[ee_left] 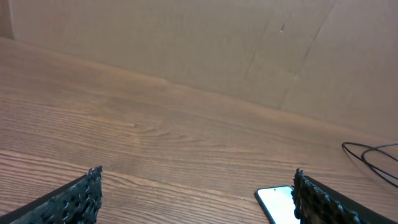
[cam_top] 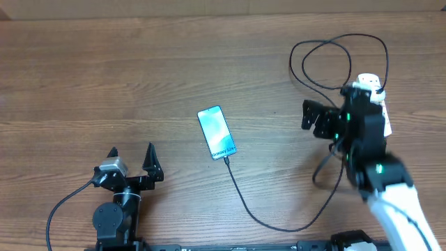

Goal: Plug charger to phone and switch on socket
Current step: 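Move the right gripper over the power strip's switch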

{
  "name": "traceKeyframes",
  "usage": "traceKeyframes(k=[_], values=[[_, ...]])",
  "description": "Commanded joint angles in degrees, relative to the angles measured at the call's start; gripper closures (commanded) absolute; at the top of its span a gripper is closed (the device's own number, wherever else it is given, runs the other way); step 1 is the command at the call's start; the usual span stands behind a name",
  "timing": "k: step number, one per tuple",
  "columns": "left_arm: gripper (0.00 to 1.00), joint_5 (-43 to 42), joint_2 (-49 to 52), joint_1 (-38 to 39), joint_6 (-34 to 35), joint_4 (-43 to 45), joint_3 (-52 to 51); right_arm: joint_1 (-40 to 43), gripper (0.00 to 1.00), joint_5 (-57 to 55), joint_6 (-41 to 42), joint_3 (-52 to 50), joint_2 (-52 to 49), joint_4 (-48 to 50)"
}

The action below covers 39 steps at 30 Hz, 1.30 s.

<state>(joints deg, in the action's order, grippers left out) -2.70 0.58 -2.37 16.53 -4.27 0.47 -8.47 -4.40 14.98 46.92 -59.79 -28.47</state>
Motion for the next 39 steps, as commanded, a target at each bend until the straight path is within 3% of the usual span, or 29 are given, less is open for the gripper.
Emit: traceKeyframes(k=[1,10,11,12,13,14,15,16,19,24,32,39], values=[[0.01,0.4,-0.3,-0.3,-0.7,-0.1,-0.2,1.5,0.0,-0.5,-0.2,8.0,-8.5,-2.1],[0.0,0.4,-0.3,-0.3,-0.7,-0.1,-0.2,1.6,0.0,0.9,0.0,8.4,-16.1,1.3],[0.0,0.4,-0.3,-0.3,-0.7,-0.1,-0.2,2.1,0.05,-2.3,0.0,8.4,-16.2,2.6],[0.0,0.4,-0.3,-0.3,-0.7,-0.1,-0.2,2.6,0.13,-4.3,0.5,8.4,-16.2,2.9],[0.0,0.4,-0.3,-0.3,-0.7,-0.1,-0.2,4.0,0.32,-7.2,2.1,8.4,-16.3,3.2],[0.0,0.4,-0.3,-0.3,-0.7,-0.1,-0.2,7.1,0.44,-9.2,4.7,8.5,-16.5,3.6],[0.0,0.4,-0.3,-0.3,-0.7,-0.1,-0.2,9.1,0.48,-8.9,5.6,8.7,-16.6,3.8],[0.0,0.4,-0.3,-0.3,-0.7,-0.1,-0.2,13.0,0.66,-7.4,7.3,8.9,-16.8,3.9],[0.0,0.4,-0.3,-0.3,-0.7,-0.1,-0.2,28.0,0.96,6.2,9.4,9.2,-17.8,7.1],[0.0,0.4,-0.3,-0.3,-0.7,-0.1,-0.2,42.8,0.96,17.4,13.6,10.6,-25.8,13.4],[0.0,0.4,-0.3,-0.3,-0.7,-0.1,-0.2,41.1,0.96,18.7,7.0,31.8,-46.5,-1.7],[0.0,0.4,-0.3,-0.3,-0.7,-0.1,-0.2,40.0,0.96,17.3,5.7,32.3,-49.1,-2.0]])
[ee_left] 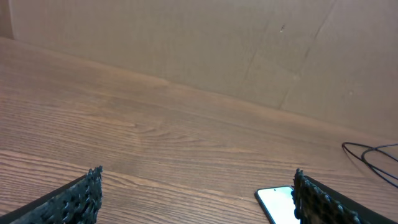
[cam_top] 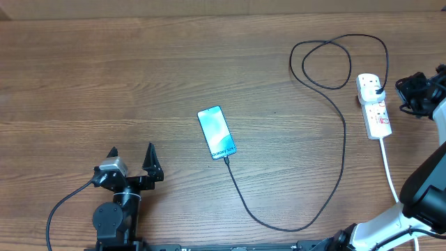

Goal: Plug charger to phone and switch on socket
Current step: 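Move the right gripper over the power strip's switch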

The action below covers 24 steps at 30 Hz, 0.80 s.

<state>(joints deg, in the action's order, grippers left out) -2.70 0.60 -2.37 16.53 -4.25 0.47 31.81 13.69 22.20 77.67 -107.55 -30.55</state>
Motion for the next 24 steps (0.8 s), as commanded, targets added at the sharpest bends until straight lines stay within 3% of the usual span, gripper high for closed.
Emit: traceKeyframes(k=[1,24], values=[[0.0,0.4,-0.3,-0.3,-0.7,-0.1,-0.2,-0.3,0.96,-0.7,-1.5,1.6,-1.9,0.1],[0.0,0.4,-0.3,-0.3,-0.7,-0.1,-0.2,-3.4,0.96,-0.8,-3.4,1.5,-7.9,-1.5]])
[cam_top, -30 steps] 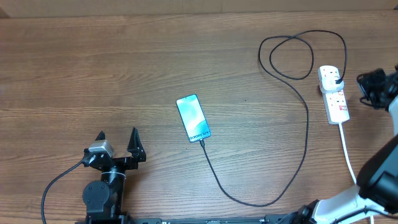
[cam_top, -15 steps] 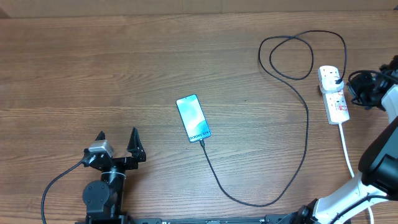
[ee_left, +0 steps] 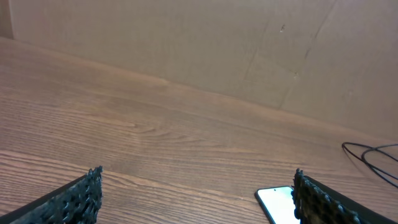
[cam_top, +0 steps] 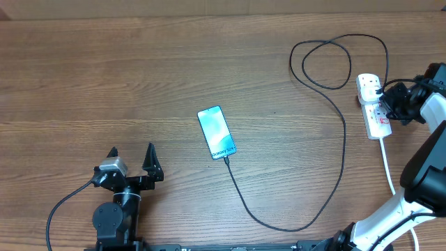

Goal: Plug charger to phone and switch on socket
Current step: 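Move the right gripper over the power strip's switch, then press the orange switch beside the plugged socket with the right gripper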

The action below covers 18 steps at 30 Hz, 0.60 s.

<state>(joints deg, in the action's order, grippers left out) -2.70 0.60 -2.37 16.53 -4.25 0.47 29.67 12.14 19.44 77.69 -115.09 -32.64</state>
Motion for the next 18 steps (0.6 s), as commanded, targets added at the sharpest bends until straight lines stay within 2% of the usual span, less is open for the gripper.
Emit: traceKeyframes(k=[1,12,18], values=[[0.0,0.4,-0.3,-0.3,-0.7,-0.1,-0.2,-1.4,0.96,0.7,-0.7,1.5,-0.4,0.6],[0.0,0.4,-0.3,-0.3,-0.7,-0.1,-0.2,-2.2,0.96,2.8,-2.0,1.4,-1.1,-1.9],[0.01,0.3,-0.3,-0.3,-0.7,-0.1,-0.2,-5.5,0.96,2.1,-3.3,1.4,-1.5,-3.0]])
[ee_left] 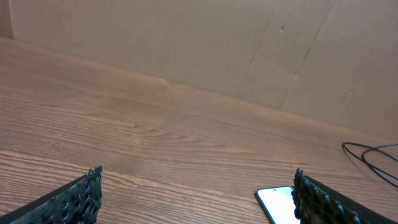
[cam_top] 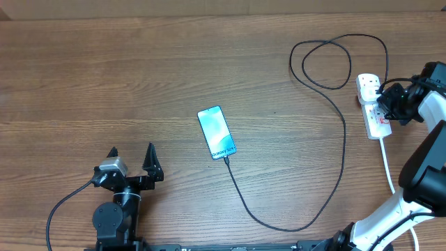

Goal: Plug charger to phone and switch on socket
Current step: 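Press the orange switch beside the plugged socket with the right gripper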

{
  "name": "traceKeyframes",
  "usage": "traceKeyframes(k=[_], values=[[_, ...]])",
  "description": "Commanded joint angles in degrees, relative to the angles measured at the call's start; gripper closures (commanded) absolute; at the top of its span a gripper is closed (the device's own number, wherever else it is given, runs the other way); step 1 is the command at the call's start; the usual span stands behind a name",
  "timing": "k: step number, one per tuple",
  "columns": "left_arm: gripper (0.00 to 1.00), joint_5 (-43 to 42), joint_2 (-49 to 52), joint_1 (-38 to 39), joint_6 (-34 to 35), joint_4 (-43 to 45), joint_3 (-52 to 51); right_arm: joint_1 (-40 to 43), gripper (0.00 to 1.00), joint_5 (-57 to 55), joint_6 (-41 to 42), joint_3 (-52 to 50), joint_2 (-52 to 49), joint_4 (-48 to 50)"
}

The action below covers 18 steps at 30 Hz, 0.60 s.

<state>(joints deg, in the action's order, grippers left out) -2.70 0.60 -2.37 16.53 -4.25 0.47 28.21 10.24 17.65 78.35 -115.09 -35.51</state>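
Observation:
The phone (cam_top: 217, 132) lies face up, screen lit, mid-table, and shows again at the bottom of the left wrist view (ee_left: 277, 203). A black charger cable (cam_top: 240, 192) is plugged into its near end. It loops across to a plug in the white power strip (cam_top: 371, 110) at the right. My right gripper (cam_top: 382, 103) reaches in from the right edge with its tips over the strip beside the plug; its jaw gap is not readable. My left gripper (cam_top: 131, 156) rests open at the front left, nothing between its fingers (ee_left: 74, 199).
The cable forms a double loop (cam_top: 327, 59) at the back right, seen also as a cable loop (ee_left: 373, 155) in the left wrist view. The strip's white lead (cam_top: 390, 178) runs to the front edge. A cardboard wall (ee_left: 186, 43) backs the table.
My right gripper has edged slightly left, further over the power strip. The phone, cable and left gripper have not moved.
The right arm first hung over the table just left of the strip, hiding part of it. Then it was out at the right edge, clear of the strip. After that its tips were at the strip's right side, and now over it. The phone stayed plugged throughout.

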Motion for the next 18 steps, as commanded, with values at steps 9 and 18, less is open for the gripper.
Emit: traceKeyframes(k=[9,18], values=[[0.0,0.4,-0.3,-0.3,-0.7,-0.1,-0.2,-5.3,0.96,6.0,-5.6,0.8,-3.6,-5.7],[0.0,0.4,-0.3,-0.3,-0.7,-0.1,-0.2,-2.3,0.96,0.8,-1.9,5.2,-2.8,-10.9]])
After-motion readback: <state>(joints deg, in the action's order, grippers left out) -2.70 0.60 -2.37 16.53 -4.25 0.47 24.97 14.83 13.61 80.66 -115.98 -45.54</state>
